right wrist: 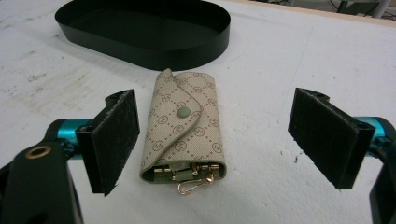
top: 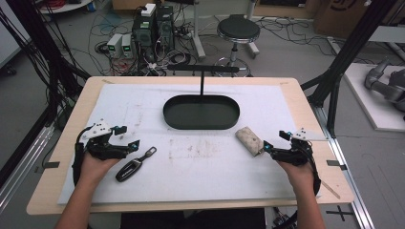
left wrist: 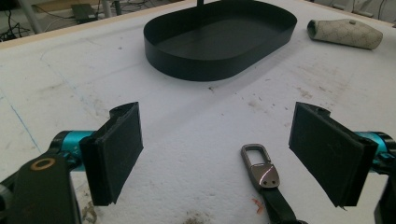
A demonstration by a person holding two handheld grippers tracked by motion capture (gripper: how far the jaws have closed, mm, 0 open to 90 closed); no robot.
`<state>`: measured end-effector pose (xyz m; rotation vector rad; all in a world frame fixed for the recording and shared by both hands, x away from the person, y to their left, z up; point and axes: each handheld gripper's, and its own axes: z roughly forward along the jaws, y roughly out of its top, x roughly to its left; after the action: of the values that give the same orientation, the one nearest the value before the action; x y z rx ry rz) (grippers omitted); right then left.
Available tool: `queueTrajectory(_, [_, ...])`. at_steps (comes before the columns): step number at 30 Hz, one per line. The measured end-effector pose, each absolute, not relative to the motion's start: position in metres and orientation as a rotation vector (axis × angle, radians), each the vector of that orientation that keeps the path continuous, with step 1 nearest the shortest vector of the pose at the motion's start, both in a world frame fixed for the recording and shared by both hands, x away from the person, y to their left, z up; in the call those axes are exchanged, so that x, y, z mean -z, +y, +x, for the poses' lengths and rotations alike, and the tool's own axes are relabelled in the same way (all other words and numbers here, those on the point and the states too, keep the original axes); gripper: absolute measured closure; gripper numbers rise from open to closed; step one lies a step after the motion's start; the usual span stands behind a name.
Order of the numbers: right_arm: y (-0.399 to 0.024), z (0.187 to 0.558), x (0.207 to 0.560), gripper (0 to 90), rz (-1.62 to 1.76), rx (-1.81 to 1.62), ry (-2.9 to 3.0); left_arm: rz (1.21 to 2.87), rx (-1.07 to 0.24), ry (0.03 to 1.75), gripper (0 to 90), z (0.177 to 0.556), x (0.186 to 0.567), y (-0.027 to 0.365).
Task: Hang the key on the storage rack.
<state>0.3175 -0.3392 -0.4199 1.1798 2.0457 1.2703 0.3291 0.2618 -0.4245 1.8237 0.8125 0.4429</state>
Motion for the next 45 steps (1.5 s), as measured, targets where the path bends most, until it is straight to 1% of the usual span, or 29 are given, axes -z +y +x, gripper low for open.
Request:
queueTrajectory(14, [-0.347, 0.313, 0.420, 16.9, 1.176, -1.273, 2.033, 1.844, -0.426, 0.808, 17.4, 0.331, 0.428, 0.257])
queueTrajectory(29, [-0.336, 0.316, 0.438, 17.9, 1.232, -1.157, 2.149, 1.845, -0.424, 0.806, 17.4, 0.332, 0.429, 0.256])
queueTrajectory(31, [-0.335, 0.315, 0.438, 19.7, 1.230, -1.155, 2.156, 1.844, -0.424, 0.807, 17.4, 0.331, 0.428, 0.256])
queueTrajectory(45, [-0.333, 0.315, 0.437, 19.7, 1.217, -1.152, 2.155, 1.853, -0.417, 0.814, 17.4, 0.330, 0.427, 0.257])
